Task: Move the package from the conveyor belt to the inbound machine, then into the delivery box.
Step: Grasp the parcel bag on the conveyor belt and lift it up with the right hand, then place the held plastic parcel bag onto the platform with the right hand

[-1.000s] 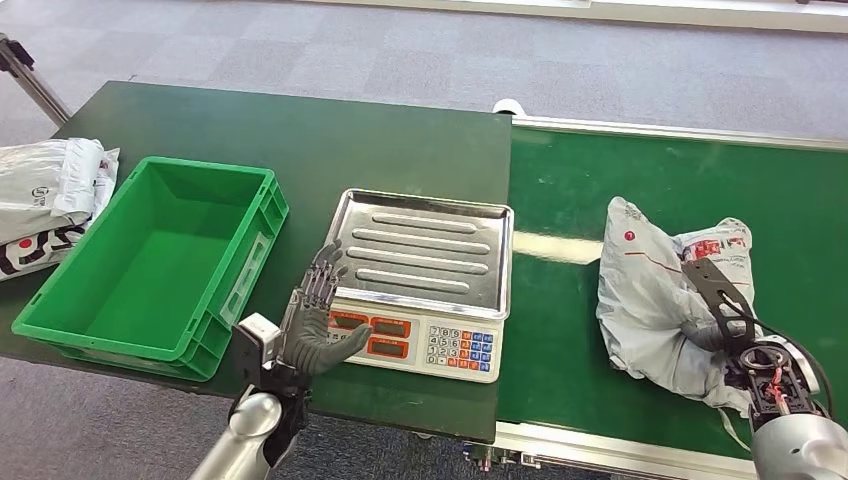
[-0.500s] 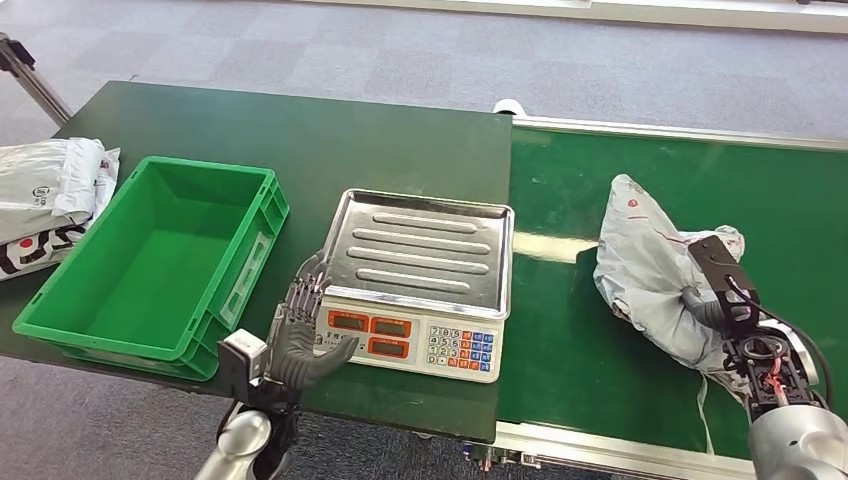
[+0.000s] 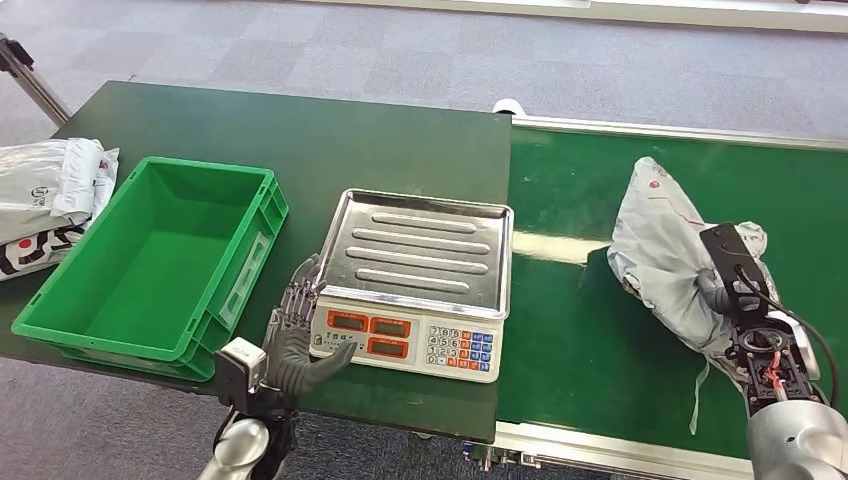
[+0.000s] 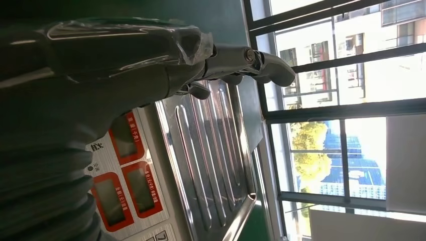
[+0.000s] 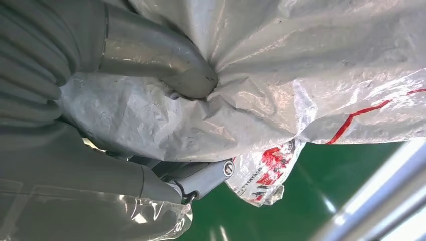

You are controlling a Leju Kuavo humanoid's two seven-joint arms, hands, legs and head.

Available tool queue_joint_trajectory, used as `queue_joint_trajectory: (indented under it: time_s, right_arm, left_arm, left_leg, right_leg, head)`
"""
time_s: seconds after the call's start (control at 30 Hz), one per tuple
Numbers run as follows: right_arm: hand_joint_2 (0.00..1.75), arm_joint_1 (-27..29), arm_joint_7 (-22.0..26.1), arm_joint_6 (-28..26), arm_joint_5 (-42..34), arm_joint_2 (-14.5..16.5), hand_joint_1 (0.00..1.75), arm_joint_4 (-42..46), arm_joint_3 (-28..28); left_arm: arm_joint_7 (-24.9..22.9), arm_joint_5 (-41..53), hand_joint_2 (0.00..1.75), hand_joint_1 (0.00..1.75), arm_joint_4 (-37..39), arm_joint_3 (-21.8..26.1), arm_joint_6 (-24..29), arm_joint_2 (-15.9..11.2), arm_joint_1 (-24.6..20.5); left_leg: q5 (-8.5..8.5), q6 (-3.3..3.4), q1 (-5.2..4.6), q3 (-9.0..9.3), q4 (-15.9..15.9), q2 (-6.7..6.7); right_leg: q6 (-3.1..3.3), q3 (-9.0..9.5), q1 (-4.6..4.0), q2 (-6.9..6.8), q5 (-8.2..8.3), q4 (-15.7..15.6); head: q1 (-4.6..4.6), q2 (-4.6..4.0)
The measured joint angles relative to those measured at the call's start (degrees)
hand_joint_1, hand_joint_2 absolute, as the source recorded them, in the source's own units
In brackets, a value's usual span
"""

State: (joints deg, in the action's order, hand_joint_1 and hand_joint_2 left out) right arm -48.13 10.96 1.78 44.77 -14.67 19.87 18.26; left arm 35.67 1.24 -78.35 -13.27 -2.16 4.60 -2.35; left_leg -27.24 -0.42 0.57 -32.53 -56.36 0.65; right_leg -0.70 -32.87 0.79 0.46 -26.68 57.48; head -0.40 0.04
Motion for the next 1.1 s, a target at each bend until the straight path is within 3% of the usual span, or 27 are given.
queue_joint_trajectory:
  time_s: [0.13, 0.3, 0.47, 0.67, 0.87, 1.0, 1.1]
  right_arm:
    - [1.75, -1.3, 6.0, -3.7, -2.5, -0.1, 1.75, 2.4, -1.7]
    - [1.75, -1.5, 11.2, -14.8, -3.3, -0.2, 1.75, 7.5, -6.4]
    - [1.75, 0.4, 12.5, -23.4, -3.2, -0.5, 1.75, 15.3, -12.5]
    - [1.75, 5.8, 11.3, -31.9, 3.1, -1.4, 1.75, 32.8, -22.7]
    - [1.75, 8.7, 10.8, -33.2, 7.8, -1.5, 1.75, 40.3, -27.6]
    - [1.75, 13.3, 8.8, -31.7, 13.6, -1.0, 1.75, 52.5, -38.9]
    - [1.75, 14.0, 8.2, -31.3, 13.7, -1.0, 1.75, 55.8, -41.7]
  left_arm:
    - [1.5, -0.7, 1.75, 0.0, -1.6, 0.0, 0.8, 0.2, 0.8]
    - [3.8, -2.0, 1.75, 0.0, -2.1, 0.0, 0.5, 0.8, 0.8]
    - [3.9, -3.1, 1.75, 0.0, -2.3, 0.0, 0.7, 1.4, 0.3]
    - [3.9, -3.3, 1.75, 0.0, -2.3, 0.1, 0.2, 1.4, 0.3]
    - [3.9, -3.3, 1.75, 0.0, -2.4, 0.1, -0.4, 1.5, 0.3]
    - [3.8, -2.7, 1.75, 0.0, -3.0, 0.2, -0.9, 1.8, 0.3]
    - [3.8, -2.6, 1.75, 0.0, -3.3, 0.2, -1.0, 1.8, 0.3]
  left_leg:
    - [0.01, 0.01, 0.0, 0.01, 0.0, 0.01]
    - [0.02, 0.03, 0.0, 0.01, 0.0, 0.0]
    - [0.02, 0.03, 0.0, 0.02, 0.0, 0.0]
    - [0.02, 0.03, 0.01, 0.02, 0.0, -0.03]
    - [0.02, 0.03, 0.02, 0.01, 0.0, -0.02]
    - [0.03, 0.02, 0.01, 0.01, 0.0, 0.01]
    - [0.03, 0.03, 0.0, 0.01, 0.0, 0.0]
  right_leg:
    - [0.0, -0.01, 0.0, -0.02, 0.0, 0.0]
    - [0.0, -0.01, 0.0, -0.01, 0.0, 0.0]
    - [0.0, -0.01, 0.0, -0.02, 0.0, 0.0]
    - [0.0, -0.03, -0.02, 0.02, -0.01, 0.0]
    - [0.01, -0.02, -0.03, 0.01, -0.01, 0.0]
    - [0.01, 0.0, -0.02, -0.03, -0.02, 0.0]
    - [0.01, 0.02, -0.01, -0.03, -0.01, 0.0]
  head:
    - [0.0, 0.0]
    - [0.01, 0.0]
    - [0.0, 0.0]
    - [0.0, 0.0]
    - [0.01, 0.0]
    - [0.01, 0.0]
    - [0.02, 0.0]
